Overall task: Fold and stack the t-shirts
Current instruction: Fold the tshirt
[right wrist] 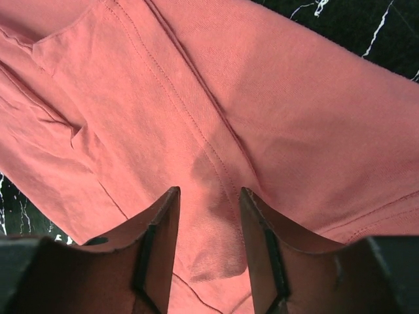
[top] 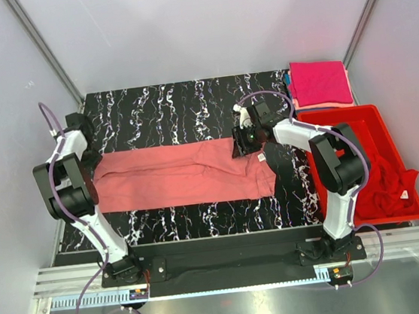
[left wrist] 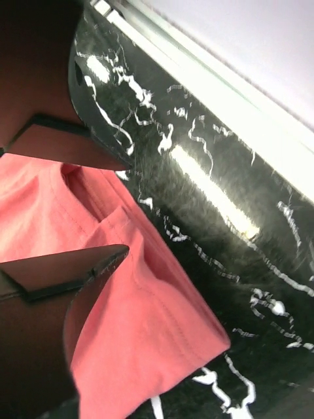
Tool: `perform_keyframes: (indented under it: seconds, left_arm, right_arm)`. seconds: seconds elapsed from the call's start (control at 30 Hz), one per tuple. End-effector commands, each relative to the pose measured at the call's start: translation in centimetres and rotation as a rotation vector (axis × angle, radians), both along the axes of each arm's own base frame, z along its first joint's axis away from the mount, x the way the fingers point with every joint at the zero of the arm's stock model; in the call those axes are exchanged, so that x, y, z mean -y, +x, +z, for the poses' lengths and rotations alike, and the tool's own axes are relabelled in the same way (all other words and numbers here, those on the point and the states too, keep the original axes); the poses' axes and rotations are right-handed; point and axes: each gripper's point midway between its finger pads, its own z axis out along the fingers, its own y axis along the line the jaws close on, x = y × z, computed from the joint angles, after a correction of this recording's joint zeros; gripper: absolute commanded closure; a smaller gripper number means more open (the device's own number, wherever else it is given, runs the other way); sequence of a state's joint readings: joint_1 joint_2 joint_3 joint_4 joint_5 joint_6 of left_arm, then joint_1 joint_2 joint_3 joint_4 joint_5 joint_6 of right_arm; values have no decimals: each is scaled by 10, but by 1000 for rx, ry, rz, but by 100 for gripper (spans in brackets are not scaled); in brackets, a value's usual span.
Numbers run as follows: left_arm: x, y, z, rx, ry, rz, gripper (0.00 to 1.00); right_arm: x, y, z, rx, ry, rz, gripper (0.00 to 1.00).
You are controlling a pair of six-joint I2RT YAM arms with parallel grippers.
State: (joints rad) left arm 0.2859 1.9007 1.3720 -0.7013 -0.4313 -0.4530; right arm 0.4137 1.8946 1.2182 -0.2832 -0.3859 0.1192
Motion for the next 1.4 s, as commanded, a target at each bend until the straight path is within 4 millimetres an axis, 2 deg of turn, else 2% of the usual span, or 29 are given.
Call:
perform_keyframes:
  seconds: [0.0, 0.03, 0.07, 0.13, 0.2, 0.27, 0.3, 0.4, 0.47, 0.5, 0.53, 0.57, 0.63, 0.67, 0.7, 0.73, 0.77, 0.8, 0.83, 0.87, 0.9, 0.93, 1.0, 1.1, 1.2, 1.23, 1.27, 1.3, 1.37]
  left_arm:
    - [-18, 10, 21, 53, 34, 58, 44]
    - [-15, 14, 23, 66, 15, 48, 44]
    - [-13, 20, 29, 87, 6, 37, 43]
    - [-10, 24, 33, 110, -12, 30, 43]
    - [-7, 24, 38, 133, -24, 23, 43]
    - [-5, 26, 41, 153, -28, 14, 42]
    - [-2, 24, 41, 159, -35, 10, 42]
    - [7, 21, 35, 170, -63, -12, 39]
    - [24, 27, 37, 221, -117, -67, 38]
    - [45, 25, 28, 221, -176, -111, 38]
    - [53, 30, 38, 261, -175, -151, 38]
    - [59, 30, 39, 267, -178, -172, 37]
    - [90, 34, 45, 299, -217, -293, 35]
    - [103, 43, 65, 382, -220, -360, 32]
    - [120, 49, 75, 436, -258, -439, 30]
    - [158, 61, 90, 528, -361, -575, 29]
    - [180, 65, 100, 571, -420, -641, 28]
    - [215, 66, 109, 603, -529, -744, 28]
    - [231, 71, 114, 623, -573, -767, 28]
    - [255, 75, 118, 622, -632, -829, 28]
    - [257, 81, 120, 630, -639, -837, 28]
    - [281, 80, 121, 618, -658, -884, 28]
    - [306, 83, 118, 605, -690, -927, 28]
    - [332, 86, 116, 618, -743, -949, 28]
    - [367, 84, 97, 558, -734, -1005, 28]
    - [372, 85, 79, 519, -742, -1006, 28]
    - [377, 85, 75, 508, -749, -1011, 28]
    - [384, 83, 69, 491, -757, -1017, 29]
    - [391, 84, 55, 466, -763, -1015, 29]
  right_arm:
    - [-11, 7, 10, 43, 13, 41, 53]
    - [-13, 8, 11, 45, 15, 43, 56]
    - [-13, 9, 13, 51, 18, 45, 65]
    - [-16, 9, 17, 61, 23, 48, 75]
    - [-18, 9, 24, 81, 22, 46, 92]
    - [-20, 5, 28, 88, 25, 52, 100]
    - [-21, 4, 35, 106, 30, 54, 100]
    - [-19, 0, 34, 117, 2, 37, 100]
    - [-19, 6, 30, 106, -18, 18, 78]
    - [-17, 10, 27, 108, -34, 7, 58]
    - [-15, 16, 30, 102, -54, -21, 56]
    - [-7, 23, 22, 91, -105, -67, 55]
    - [0, 23, 22, 48, -140, -132, 54]
    - [5, 22, 21, 37, -162, -163, 54]
    - [9, 20, 22, 22, -176, -192, 53]
    - [14, 13, 20, -18, -190, -239, 53]
    - [16, 10, 24, -29, -189, -260, 52]
    - [15, 6, 24, -47, -178, -263, 52]
    - [13, 2, 23, -67, -149, -280, 52]
    - [8, -2, 27, -87, -112, -289, 52]
    - [7, -4, 25, -93, -108, -285, 52]
    - [7, -7, 24, -118, -103, -305, 52]
    - [10, -9, 14, -140, -132, -329, 52]
    - [21, -10, 6, -147, -179, -375, 53]
    - [21, -10, 5, -139, -176, -376, 55]
    - [21, -9, 4, -139, -175, -378, 57]
    - [20, -9, 6, -135, -169, -374, 59]
    - [19, -9, 5, -134, -166, -365, 68]
    - [16, -10, 8, -128, -149, -346, 78]
